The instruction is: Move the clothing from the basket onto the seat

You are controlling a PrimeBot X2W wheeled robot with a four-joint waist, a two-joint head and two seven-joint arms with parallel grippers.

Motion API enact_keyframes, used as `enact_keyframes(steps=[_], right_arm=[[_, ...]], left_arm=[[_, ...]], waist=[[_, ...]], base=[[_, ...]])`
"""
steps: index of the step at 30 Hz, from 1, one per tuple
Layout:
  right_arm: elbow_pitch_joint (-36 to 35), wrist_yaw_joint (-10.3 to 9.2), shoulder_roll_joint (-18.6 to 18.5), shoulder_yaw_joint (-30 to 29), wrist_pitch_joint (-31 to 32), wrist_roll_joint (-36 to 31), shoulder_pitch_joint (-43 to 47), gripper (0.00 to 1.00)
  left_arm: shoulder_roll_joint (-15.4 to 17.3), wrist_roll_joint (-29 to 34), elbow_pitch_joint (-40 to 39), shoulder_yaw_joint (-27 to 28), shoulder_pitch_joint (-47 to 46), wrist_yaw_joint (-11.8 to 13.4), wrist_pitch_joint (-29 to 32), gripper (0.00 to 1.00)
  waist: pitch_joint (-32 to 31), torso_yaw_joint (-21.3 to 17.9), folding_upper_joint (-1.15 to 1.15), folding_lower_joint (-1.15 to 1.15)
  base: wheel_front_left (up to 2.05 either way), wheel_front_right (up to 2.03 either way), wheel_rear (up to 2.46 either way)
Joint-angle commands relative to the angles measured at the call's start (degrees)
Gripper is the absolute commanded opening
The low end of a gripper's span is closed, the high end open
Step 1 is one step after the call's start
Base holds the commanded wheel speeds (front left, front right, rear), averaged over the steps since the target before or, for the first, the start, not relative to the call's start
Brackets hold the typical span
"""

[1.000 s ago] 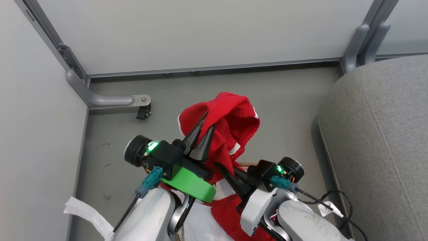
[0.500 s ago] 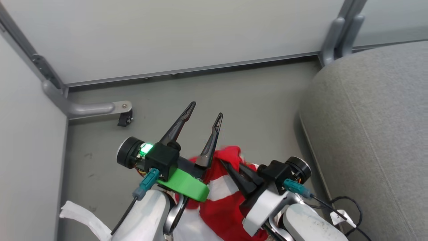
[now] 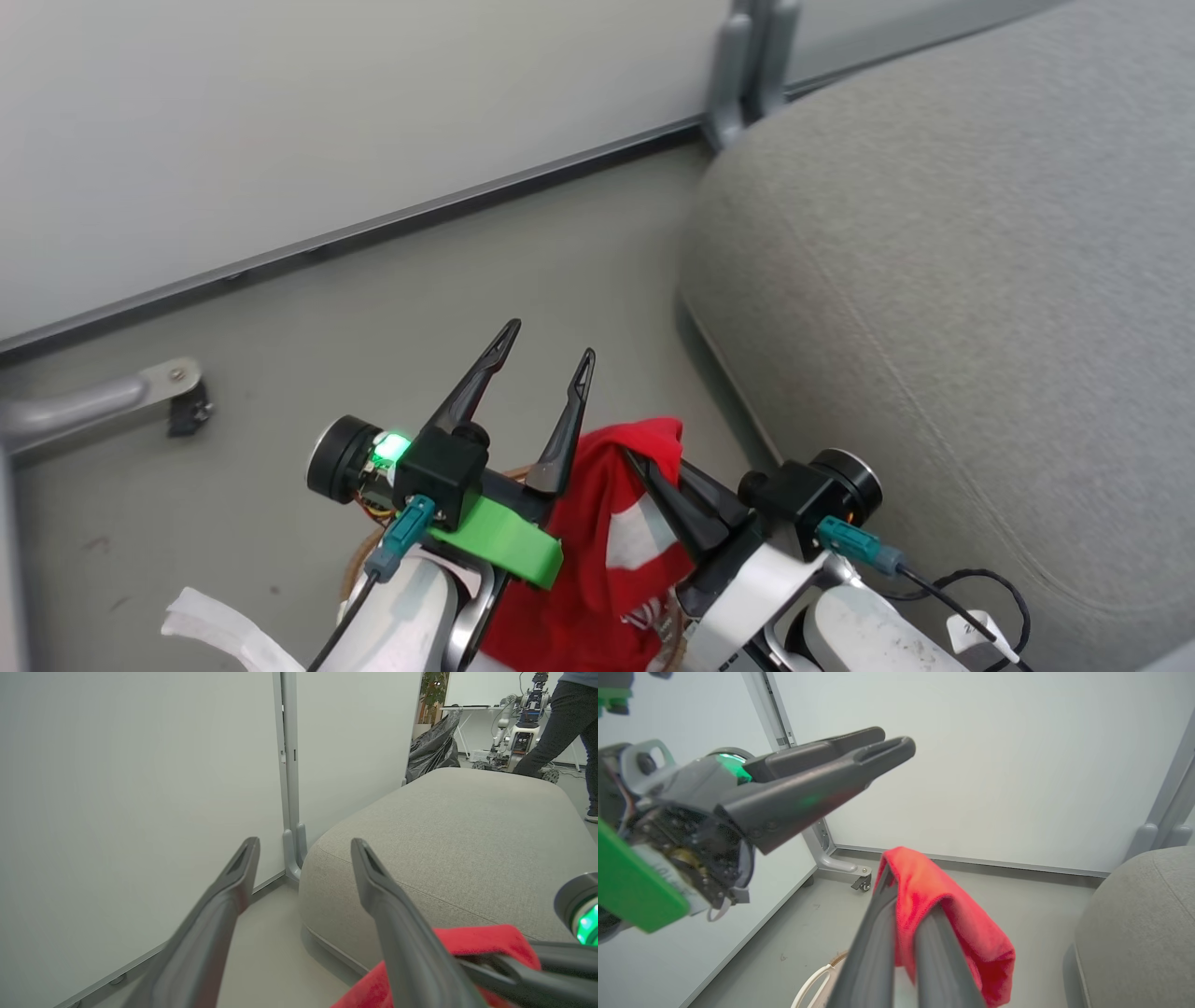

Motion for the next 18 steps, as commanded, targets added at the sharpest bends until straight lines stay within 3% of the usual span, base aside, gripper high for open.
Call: enact_keyframes(steps=[1, 10, 18], right_arm=[[-0.5, -0.06, 0.1, 0.1, -0.3, 0.0, 0.7, 0.00], [-3.6, -0.06, 0.4, -4.2, -0.3, -0.2, -1.4, 0.00], [-6.8, -0.06, -4.0, -9.0, -0.3, -2.3, -11.4, 0.00]], left_arm=[[0.7, 0.1, -0.2, 0.3, 0.7, -0.2, 0.0, 1.00], [1.5, 0.3, -0.5, 0.0, 0.6, -0.2, 0.0, 1.00], [3.6, 0.5, -0.7, -1.5, -1.0, -0.2, 0.0, 1.00]], waist=[[1.0, -8.5, 0.00, 0.00], [3.4, -15.9, 0.00, 0.00], [8.4, -16.5, 0.00, 0.00]], base=[[0.00, 0.00, 0.00], [0.00, 0.00, 0.00], [0.00, 0.00, 0.00]])
